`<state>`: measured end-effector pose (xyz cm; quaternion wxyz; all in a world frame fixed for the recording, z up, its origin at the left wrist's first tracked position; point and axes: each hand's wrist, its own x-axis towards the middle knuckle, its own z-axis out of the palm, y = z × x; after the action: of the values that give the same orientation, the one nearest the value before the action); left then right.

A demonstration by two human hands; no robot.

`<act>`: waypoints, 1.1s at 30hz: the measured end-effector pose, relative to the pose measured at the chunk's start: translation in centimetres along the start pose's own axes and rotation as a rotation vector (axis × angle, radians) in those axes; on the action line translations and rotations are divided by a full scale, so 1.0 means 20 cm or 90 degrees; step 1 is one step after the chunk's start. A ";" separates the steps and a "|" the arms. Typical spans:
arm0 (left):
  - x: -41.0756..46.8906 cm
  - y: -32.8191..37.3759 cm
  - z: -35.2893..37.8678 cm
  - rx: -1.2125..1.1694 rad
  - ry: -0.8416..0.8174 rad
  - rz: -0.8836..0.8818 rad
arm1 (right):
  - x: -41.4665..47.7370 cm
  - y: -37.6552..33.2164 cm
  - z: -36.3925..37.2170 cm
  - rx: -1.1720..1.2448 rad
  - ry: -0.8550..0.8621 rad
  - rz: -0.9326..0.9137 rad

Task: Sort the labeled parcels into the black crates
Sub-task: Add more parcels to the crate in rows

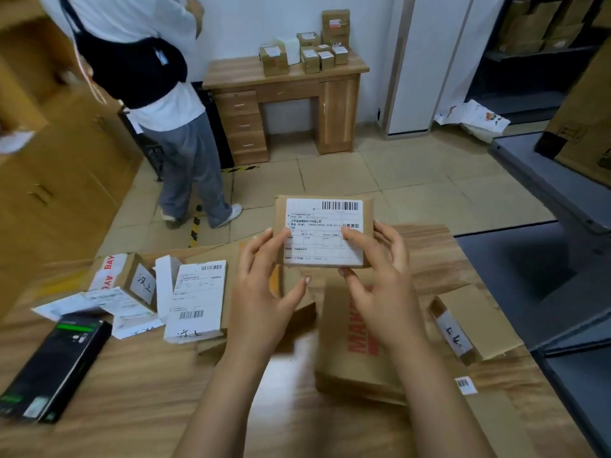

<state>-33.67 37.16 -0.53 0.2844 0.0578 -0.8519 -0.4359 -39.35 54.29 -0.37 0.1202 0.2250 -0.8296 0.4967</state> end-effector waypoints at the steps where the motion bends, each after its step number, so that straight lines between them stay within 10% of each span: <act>1: -0.01 -0.01 -0.02 0.002 0.011 -0.015 | 0.00 0.00 0.03 0.014 -0.013 -0.002; 19: -0.62 -0.20 -0.91 0.182 0.340 -0.201 | -0.21 -0.65 0.79 0.113 -0.362 -0.194; 33: -1.95 0.02 -1.98 0.399 0.602 -0.405 | -1.37 -1.72 1.37 0.243 -0.627 -0.445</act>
<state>20.01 22.87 0.96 0.4557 0.5731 -0.6628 -0.1569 2.20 23.22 1.48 -0.1625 0.7023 -0.5621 0.4055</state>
